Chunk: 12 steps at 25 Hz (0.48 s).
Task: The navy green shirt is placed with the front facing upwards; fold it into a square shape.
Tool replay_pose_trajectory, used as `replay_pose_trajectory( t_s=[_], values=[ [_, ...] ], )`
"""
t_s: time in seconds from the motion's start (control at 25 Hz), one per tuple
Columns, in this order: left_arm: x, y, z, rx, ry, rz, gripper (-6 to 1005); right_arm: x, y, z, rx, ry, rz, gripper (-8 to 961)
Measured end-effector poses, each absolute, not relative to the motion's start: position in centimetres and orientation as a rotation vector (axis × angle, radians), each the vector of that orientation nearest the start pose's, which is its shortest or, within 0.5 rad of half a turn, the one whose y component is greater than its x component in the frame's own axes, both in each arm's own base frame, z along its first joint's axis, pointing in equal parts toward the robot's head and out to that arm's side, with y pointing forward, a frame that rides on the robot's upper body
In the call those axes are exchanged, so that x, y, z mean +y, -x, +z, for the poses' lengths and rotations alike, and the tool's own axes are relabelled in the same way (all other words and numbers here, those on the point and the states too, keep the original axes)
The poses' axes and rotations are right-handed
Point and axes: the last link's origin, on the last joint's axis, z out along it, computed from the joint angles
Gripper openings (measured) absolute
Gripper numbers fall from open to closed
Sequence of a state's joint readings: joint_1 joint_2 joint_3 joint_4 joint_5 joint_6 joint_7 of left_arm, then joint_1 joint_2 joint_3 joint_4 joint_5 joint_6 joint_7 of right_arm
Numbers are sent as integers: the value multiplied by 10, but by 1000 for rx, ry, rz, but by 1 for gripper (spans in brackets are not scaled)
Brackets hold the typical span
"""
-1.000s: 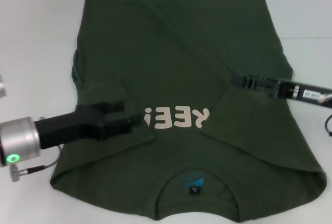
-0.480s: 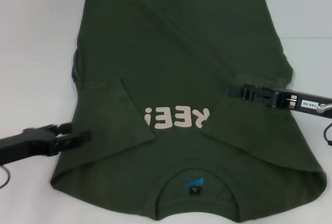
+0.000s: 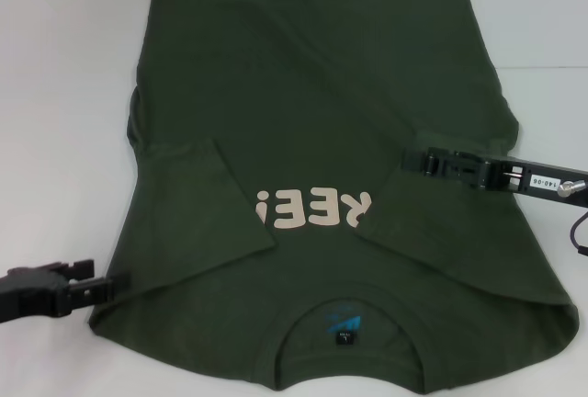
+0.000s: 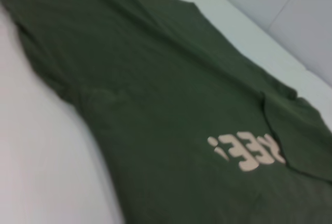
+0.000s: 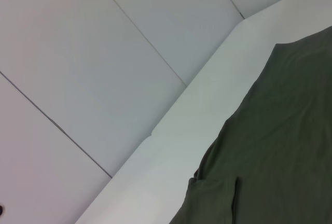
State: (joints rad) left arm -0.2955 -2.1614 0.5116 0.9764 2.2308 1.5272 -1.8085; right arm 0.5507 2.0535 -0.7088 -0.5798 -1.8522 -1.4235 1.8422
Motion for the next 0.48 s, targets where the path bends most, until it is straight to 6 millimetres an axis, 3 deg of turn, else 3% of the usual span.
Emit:
replay_pose_trajectory(
  t_s=[0.48],
  values=[
    [271, 348, 37, -1313, 2333, -359, 775, 354, -260, 5, 1312, 2430, 919, 941]
  ],
)
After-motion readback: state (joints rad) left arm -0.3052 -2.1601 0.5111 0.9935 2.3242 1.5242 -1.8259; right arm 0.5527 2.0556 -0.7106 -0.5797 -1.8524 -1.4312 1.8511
